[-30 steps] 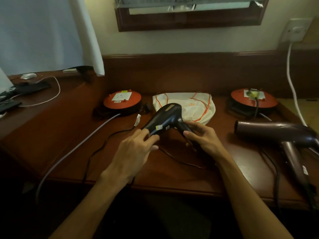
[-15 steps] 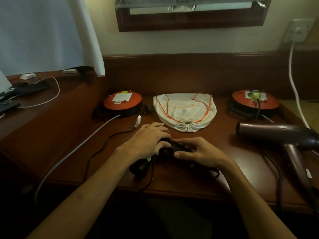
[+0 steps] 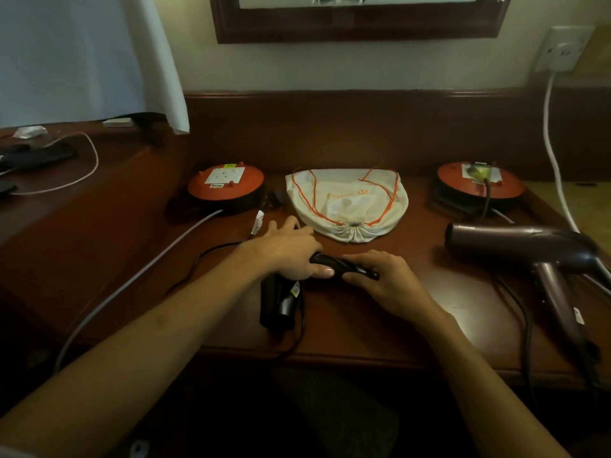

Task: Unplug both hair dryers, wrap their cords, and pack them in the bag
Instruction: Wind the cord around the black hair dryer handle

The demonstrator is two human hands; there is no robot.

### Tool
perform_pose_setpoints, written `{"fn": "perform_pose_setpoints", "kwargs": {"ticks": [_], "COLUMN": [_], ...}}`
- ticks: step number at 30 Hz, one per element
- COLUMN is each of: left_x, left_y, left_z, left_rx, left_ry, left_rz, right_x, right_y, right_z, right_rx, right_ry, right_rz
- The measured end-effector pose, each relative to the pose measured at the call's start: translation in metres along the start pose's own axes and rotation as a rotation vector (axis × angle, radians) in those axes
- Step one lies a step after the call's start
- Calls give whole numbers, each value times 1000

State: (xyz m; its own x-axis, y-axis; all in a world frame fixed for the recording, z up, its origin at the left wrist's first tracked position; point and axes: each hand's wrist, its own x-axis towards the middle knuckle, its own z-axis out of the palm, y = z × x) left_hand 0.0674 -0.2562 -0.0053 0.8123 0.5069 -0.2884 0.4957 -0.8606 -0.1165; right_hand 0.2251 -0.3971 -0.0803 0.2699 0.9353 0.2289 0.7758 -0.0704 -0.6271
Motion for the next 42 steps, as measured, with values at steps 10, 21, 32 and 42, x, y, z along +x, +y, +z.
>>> {"fn": "perform_pose_setpoints", "kwargs": {"ticks": [10, 21, 32, 42], "left_x": [10, 6, -11, -19], "left_y": [-26, -12, -61, -54], "left_z": [6, 32, 55, 69], "left_rx": [-364, -420, -1105, -1161], "left_ry": [-21, 460, 609, 842], "left_rz": [80, -5, -4, -32], "right_x": [-11, -10, -20, -49], "right_y": [2, -9, -88, -46], "right_z": [9, 16, 56, 12], "right_rx": [17, -277, 781, 1631], "right_ry": [187, 499, -101, -403], "right_rz": [-51, -87, 289, 347]}}
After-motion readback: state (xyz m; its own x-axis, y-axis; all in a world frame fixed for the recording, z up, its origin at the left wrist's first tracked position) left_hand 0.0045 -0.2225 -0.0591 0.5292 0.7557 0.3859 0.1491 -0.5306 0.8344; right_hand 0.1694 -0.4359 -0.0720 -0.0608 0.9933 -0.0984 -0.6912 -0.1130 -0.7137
